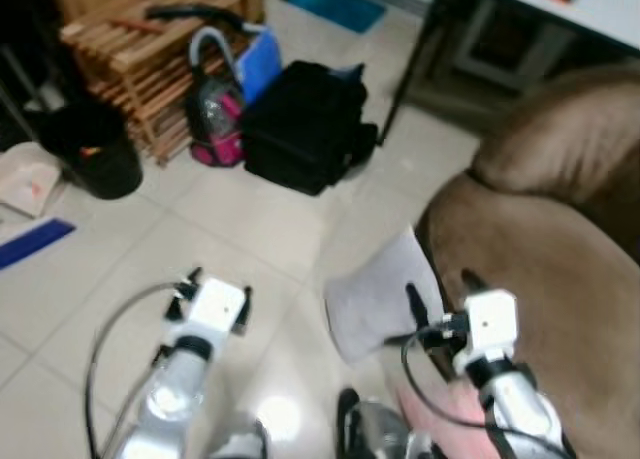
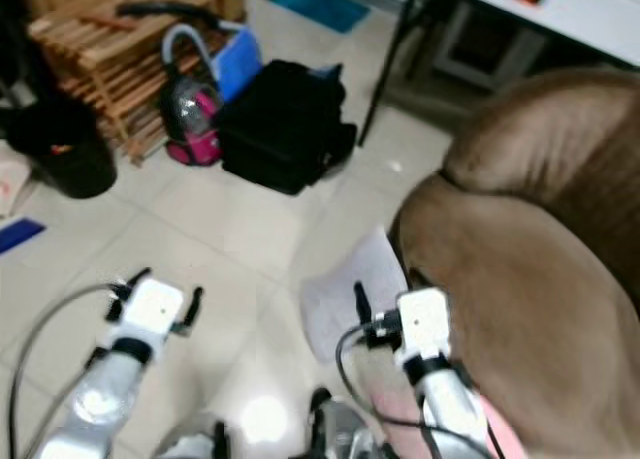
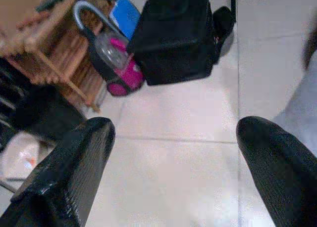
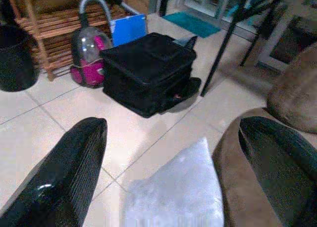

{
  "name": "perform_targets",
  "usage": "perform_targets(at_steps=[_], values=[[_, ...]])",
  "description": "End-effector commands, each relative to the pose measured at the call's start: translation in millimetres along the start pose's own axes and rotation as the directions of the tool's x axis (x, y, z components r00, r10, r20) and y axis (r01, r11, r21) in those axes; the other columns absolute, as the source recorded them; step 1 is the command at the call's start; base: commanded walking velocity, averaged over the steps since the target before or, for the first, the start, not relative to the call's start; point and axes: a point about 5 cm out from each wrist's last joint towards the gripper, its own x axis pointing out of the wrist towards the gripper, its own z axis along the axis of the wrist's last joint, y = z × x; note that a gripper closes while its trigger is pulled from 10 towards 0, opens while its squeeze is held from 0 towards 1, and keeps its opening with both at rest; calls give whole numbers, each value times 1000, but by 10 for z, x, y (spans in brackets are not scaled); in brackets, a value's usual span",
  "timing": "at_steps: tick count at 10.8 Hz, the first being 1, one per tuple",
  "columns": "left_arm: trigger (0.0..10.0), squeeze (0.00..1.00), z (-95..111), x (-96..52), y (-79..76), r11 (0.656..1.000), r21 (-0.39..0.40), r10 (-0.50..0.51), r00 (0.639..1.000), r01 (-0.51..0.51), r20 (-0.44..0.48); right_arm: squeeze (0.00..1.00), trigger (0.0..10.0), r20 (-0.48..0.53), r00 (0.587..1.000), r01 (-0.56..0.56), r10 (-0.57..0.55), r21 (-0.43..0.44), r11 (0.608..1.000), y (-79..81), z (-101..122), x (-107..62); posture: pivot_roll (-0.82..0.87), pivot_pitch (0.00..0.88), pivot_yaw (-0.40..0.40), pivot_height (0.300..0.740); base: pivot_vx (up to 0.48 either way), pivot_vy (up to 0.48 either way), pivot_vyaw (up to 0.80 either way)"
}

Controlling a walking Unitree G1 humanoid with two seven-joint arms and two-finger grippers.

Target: Move the pillow to the sofa from floor

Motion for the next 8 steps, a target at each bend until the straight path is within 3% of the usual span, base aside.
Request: perform_targets(at_steps=[1, 4, 8], values=[[10000, 0, 4, 4, -88, 999, -18, -51, 999, 51, 9, 0, 10000, -18, 999, 26, -27, -7, 1000, -73, -12, -40, 77, 237, -79, 740, 0, 0, -569], [10000, 0, -20, 14, -110, 997, -7, -78, 997, 78, 0, 0, 10000, -26, 999, 28, -28, -1, 1000, -63, -12, -37, 75, 240, -77, 740, 0, 0, -577], [10000, 0, -46, 38, -151, 994, 25, -103, 994, 103, -19, 0, 10000, -26, 999, 22, -22, -11, 1000, -52, 2, -43, 67, 227, -75, 740, 370, -226, -581]])
